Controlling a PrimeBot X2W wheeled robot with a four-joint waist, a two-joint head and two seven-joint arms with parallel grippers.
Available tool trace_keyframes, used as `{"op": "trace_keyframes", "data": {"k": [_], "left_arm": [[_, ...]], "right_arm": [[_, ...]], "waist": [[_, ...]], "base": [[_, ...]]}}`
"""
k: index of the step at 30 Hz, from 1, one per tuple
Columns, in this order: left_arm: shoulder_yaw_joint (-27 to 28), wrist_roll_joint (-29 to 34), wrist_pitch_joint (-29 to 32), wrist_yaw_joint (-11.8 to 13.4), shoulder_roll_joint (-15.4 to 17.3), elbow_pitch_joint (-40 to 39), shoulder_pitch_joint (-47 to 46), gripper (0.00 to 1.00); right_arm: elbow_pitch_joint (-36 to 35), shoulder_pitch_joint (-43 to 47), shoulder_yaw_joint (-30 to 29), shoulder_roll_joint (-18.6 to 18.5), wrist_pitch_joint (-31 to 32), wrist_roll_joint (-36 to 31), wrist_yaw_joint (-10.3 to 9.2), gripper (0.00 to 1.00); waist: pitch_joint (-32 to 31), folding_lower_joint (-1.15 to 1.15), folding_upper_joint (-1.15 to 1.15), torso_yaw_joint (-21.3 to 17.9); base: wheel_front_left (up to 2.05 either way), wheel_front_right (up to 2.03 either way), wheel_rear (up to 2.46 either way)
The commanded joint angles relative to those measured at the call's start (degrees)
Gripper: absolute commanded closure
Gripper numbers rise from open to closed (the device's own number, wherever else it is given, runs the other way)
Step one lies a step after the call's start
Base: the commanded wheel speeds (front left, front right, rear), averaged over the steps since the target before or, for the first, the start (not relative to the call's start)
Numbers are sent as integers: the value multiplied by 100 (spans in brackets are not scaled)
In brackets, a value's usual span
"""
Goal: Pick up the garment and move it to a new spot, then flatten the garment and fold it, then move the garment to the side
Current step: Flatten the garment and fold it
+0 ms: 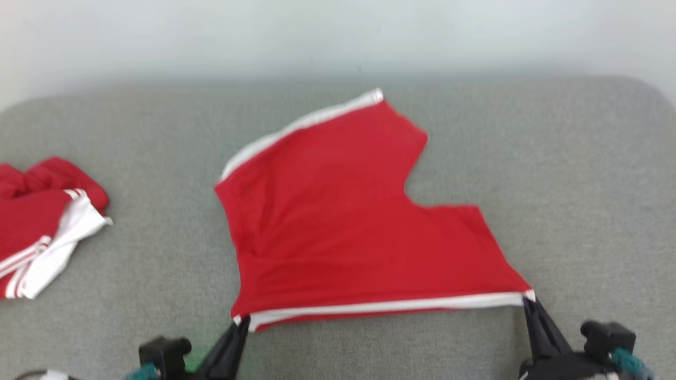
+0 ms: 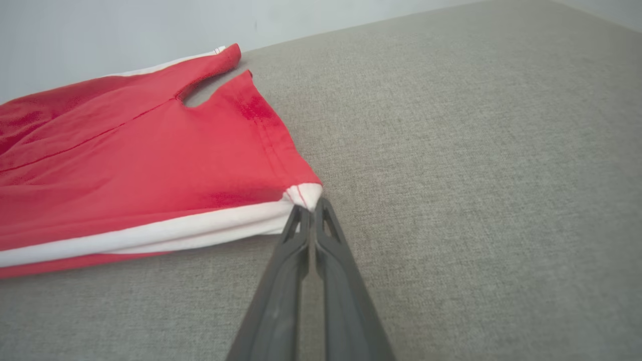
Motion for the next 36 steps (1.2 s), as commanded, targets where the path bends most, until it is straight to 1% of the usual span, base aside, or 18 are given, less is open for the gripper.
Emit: {"op": "trace_keyframes", "data": {"k": [1,6,15,19,23,29,36], "left_arm": [[287,106,-40,94,223,8,381,100],[294,248,-40,94,185,-117,750,100],[529,413,-41,94,110,-356,1463,100],[675,485,-41,94,65,-472,1708,100],[753,613,-41,94,-18,-552,1831,100],[630,734,-40,92,-84,-668,1893,100],[547,634,-39,79,-138,-1282,1662,100]], "right_arm": [[-2,304,-330,-172,-17,4,-117,100],[-59,612,-363,-71,-17,-39,-117,100],[-263,1137,-407,-147,-24,-132,-117,100],[-365,1314,-413,-112,-32,-149,-118,100],[-461,1442,-379,-49,-36,-204,-118,100],[-635,1481,-271,-28,-35,-256,-111,100],[-801,1166,-308,34,-24,-272,-104,100]], "waist": [[-570,2,1,23],[-750,2,1,51],[-1063,2,1,58],[-1151,2,1,64],[-1185,2,1,87],[-1182,2,1,121],[-1059,2,1,239]], "base": [[0,0,0],[0,0,0],[0,0,0],[0,0,0],[0,0,0],[0,0,0],[0,0,0]]}}
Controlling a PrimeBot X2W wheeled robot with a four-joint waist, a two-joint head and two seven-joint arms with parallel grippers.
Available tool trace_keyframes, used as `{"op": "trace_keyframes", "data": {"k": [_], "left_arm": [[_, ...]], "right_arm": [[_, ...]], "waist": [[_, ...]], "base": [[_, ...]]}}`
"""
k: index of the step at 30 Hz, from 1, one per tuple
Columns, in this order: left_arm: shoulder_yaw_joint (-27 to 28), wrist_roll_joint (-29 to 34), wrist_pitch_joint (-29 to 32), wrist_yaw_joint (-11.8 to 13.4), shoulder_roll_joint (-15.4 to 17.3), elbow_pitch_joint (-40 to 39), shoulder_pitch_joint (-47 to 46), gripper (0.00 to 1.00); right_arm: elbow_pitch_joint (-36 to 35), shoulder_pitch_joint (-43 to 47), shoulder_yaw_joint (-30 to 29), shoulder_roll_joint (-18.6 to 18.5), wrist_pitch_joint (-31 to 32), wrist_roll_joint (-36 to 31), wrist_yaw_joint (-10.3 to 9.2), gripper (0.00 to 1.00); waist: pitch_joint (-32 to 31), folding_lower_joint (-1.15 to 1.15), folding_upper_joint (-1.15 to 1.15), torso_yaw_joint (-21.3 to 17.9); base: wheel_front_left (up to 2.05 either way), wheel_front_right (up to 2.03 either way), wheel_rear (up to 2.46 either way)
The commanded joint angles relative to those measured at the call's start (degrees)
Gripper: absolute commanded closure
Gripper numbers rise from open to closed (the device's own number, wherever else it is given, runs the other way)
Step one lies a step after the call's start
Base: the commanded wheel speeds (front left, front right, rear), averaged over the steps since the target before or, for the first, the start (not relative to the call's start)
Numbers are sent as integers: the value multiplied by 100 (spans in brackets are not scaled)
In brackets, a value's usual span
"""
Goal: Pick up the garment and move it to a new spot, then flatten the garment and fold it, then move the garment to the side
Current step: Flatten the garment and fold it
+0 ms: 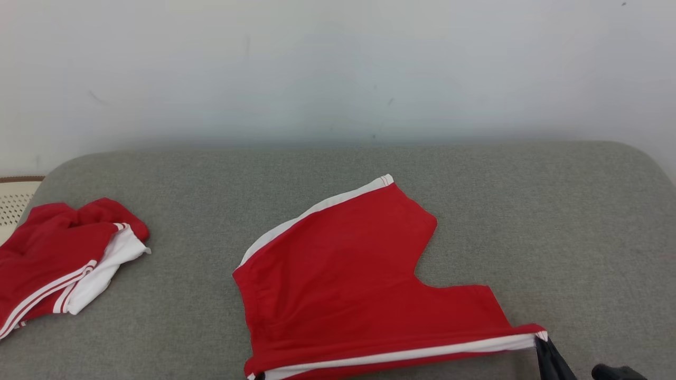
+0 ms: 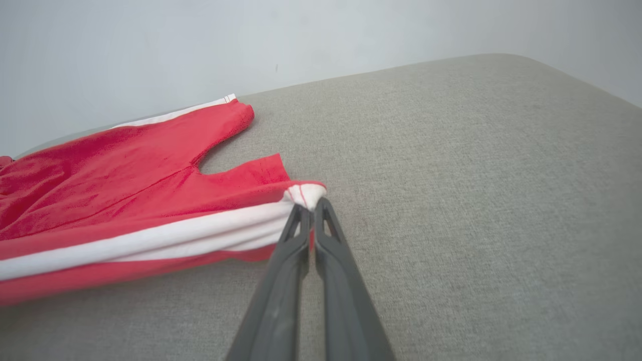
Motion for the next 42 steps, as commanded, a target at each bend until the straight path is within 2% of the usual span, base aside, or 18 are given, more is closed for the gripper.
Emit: {"op": "trace_keyframes", "data": {"k": [1,12,17,30,38,42], "left_arm": [[62,-15,-39,61,130,-77,-93,100],[-262,-39,-36,35,106,-361,-700,100],[-460,-126,-32,35,129,-397,-1425,100],[-396,-270,-32,35,-171,-14,-3022,100],[-206,-316,-32,35,-332,162,-3464,100],[-257,-321,-32,35,-376,227,-3612,100]], "right_arm": [[-18,-161,-70,-46,-31,-32,-84,100],[476,-1398,331,19,-18,-190,-53,100],[801,-2300,364,-64,-19,-246,-52,100],[1984,-4630,634,-449,-18,-585,-52,100],[2641,-5475,958,-563,-18,-669,-52,100],[2873,-5775,911,-595,-19,-692,-52,100]], "waist": [[54,0,0,63],[373,0,0,420],[929,0,0,708],[2229,0,0,1252],[2673,0,0,1465],[2842,0,0,1516]], "base": [[0,0,0],[0,0,0],[0,0,0],[0,0,0],[0,0,0],[0,0,0]]}}
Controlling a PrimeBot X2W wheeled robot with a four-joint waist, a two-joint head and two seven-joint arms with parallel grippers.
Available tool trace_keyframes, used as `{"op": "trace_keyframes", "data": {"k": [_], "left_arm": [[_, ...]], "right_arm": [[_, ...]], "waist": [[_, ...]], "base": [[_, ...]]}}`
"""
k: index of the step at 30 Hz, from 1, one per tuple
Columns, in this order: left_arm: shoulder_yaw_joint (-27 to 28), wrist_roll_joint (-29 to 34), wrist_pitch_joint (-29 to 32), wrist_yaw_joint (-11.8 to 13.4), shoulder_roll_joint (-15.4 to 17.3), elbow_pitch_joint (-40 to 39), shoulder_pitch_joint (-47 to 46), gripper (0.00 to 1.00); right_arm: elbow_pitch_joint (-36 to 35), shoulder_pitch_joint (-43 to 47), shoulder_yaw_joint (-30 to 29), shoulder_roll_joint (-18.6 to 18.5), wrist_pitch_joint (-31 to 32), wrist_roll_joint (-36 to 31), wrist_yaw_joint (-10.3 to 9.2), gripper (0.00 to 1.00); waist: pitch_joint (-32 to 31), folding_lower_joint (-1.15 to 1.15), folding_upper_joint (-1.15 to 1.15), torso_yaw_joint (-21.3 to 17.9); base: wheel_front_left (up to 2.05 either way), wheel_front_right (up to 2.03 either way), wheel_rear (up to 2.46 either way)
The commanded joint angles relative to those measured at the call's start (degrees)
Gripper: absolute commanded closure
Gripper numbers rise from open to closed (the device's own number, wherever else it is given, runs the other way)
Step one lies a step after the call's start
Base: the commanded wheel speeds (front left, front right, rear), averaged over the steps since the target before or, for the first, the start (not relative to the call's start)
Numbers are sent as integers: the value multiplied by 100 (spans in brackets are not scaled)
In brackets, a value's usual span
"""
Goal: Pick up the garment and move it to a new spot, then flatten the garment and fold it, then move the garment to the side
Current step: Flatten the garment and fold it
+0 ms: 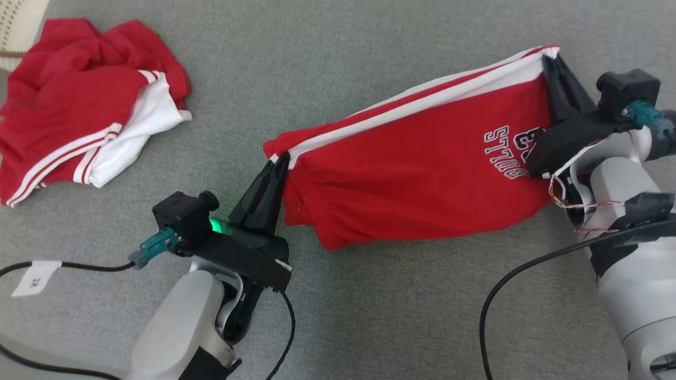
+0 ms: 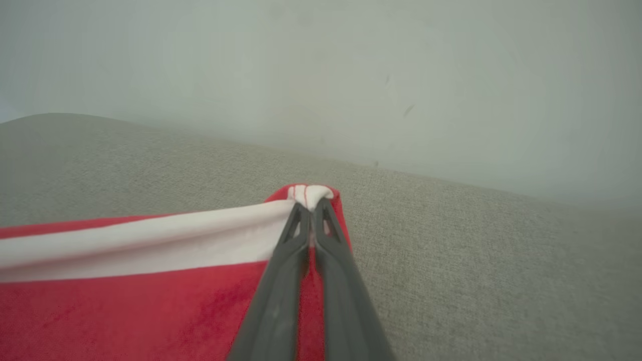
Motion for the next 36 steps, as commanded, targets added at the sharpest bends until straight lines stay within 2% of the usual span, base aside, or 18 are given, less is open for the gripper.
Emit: {"op": "trace_keyframes", "data": {"k": [1,2,3,4,5,6,14,27,31,36], "left_arm": [[-8,-3,-24,2,2,35,-88,74],[-25,-11,-24,2,-1,69,-98,48],[-55,-10,-24,2,-4,94,-120,9],[-69,-4,-24,2,-8,96,-143,0],[-72,-3,-24,2,-10,112,-149,0],[-63,13,-24,2,-11,133,-147,0],[280,285,-24,2,-9,196,47,0],[474,542,-24,2,-20,-88,655,0],[435,568,-24,2,-18,-129,747,0],[389,614,-24,2,-19,-160,854,0]], "right_arm": [[90,-71,-46,-49,-3,-68,-9,100],[142,-122,-109,-42,-2,-74,-9,100],[188,-168,-161,-37,-3,-110,-9,97],[243,-176,-207,-28,-2,-147,-9,69],[300,-173,-247,-14,-1,-177,-9,51],[313,-186,-282,-2,-1,-219,-9,0],[7,75,-525,86,0,-141,-9,0],[-386,1204,-793,79,0,459,-9,0],[-180,1378,-773,126,4,587,-9,0],[432,1290,-592,204,17,696,-9,0]], "waist": [[212,-1,-1,147],[240,-1,-1,150],[262,-1,-1,152],[283,-1,-1,153],[295,-1,-1,153],[305,-1,-1,150],[213,-1,-1,104],[-226,-1,-1,74],[-301,-1,-1,118],[-377,-1,-1,174]], "base": [[0,0,0],[0,0,0],[0,0,0],[0,0,0],[0,0,0],[0,0,0],[0,0,0],[0,0,0],[0,0,0],[0,0,0]]}}
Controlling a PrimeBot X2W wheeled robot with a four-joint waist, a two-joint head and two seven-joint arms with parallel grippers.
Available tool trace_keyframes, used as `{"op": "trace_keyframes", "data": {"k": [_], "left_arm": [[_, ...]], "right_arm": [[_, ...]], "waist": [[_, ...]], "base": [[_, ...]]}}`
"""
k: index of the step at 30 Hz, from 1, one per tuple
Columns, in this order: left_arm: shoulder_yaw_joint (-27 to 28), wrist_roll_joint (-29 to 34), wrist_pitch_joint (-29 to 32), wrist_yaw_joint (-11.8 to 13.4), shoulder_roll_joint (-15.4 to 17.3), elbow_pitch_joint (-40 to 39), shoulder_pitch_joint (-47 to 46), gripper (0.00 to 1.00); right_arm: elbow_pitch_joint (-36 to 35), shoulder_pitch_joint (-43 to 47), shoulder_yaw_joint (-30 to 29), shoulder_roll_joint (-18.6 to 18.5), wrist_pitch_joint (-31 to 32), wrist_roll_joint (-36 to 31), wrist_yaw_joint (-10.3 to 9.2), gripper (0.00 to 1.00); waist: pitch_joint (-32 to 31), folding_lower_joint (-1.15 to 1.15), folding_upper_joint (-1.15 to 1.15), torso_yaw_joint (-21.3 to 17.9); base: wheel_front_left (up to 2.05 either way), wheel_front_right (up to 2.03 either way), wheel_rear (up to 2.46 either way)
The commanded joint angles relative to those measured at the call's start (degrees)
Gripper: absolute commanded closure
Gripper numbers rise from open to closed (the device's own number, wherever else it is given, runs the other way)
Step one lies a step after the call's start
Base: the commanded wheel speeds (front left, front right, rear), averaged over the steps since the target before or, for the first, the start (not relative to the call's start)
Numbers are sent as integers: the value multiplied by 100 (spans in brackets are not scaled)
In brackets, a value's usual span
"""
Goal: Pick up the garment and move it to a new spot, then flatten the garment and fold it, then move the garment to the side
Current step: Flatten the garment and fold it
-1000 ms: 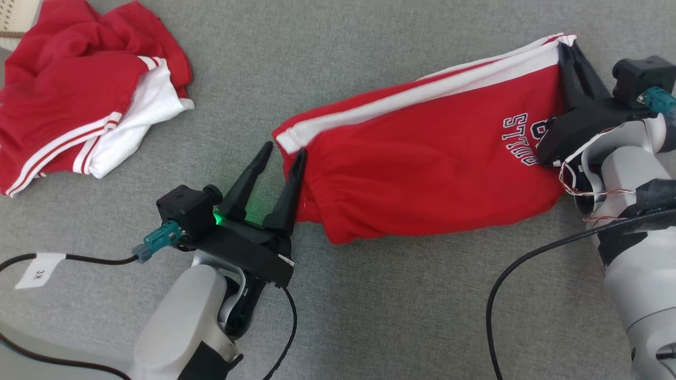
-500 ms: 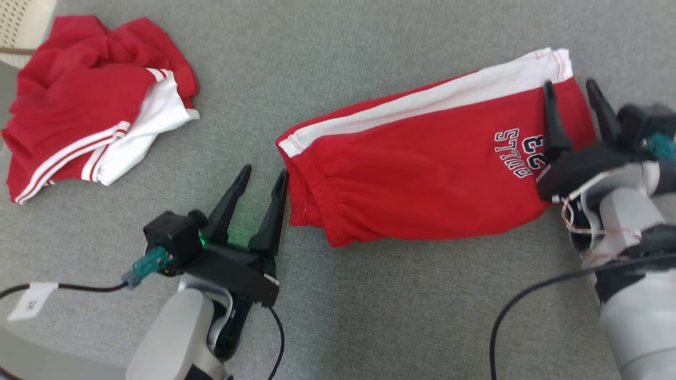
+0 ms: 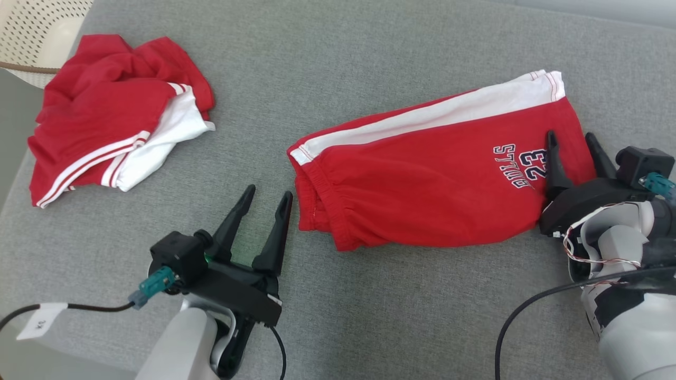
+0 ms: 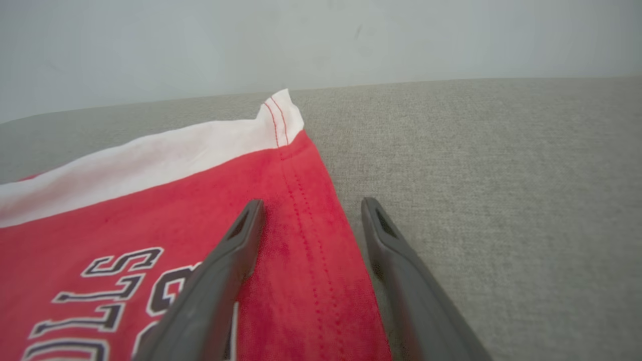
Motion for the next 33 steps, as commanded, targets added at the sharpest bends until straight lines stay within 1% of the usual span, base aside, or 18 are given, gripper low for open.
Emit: {"op": "trace_keyframes", "data": {"k": [1,3,4,5,6,10,17,23,29,33], "left_arm": [[-26,35,-24,2,8,1,151,0],[-40,63,-24,2,8,-3,137,0],[-42,71,-24,2,7,-4,149,0],[-46,78,-24,2,7,-1,171,0],[-53,95,-24,2,7,-2,191,0],[-54,135,-24,2,7,24,280,0],[-4,236,-24,2,8,59,447,0],[21,289,-23,2,8,102,677,0],[145,318,-24,2,8,154,985,0],[222,338,-24,2,7,145,1158,0]], "right_arm": [[348,170,121,142,44,47,-8,0],[622,95,217,172,46,56,-4,1],[731,72,271,194,49,64,-4,39],[849,28,316,211,52,73,-4,62],[946,5,362,225,59,90,-4,100],[1116,-77,432,231,60,161,-4,100],[814,110,99,139,26,270,-6,100],[502,552,-209,246,22,371,-5,100],[132,1216,-529,403,22,478,-5,100],[-27,1596,-667,396,22,425,-5,100]], "waist": [[-35,1,1,36],[-65,1,1,61],[-85,1,1,69],[-101,1,1,74],[-122,1,1,79],[-257,1,1,74],[-593,1,1,-18],[-931,1,1,-180],[-1363,1,1,-474],[-1539,1,1,-628]], "base": [[0,0,0],[0,0,0],[0,0,0],[0,0,0],[0,0,0],[0,0,0],[0,0,0],[0,0,0],[0,0,0],[0,0,0]]}}
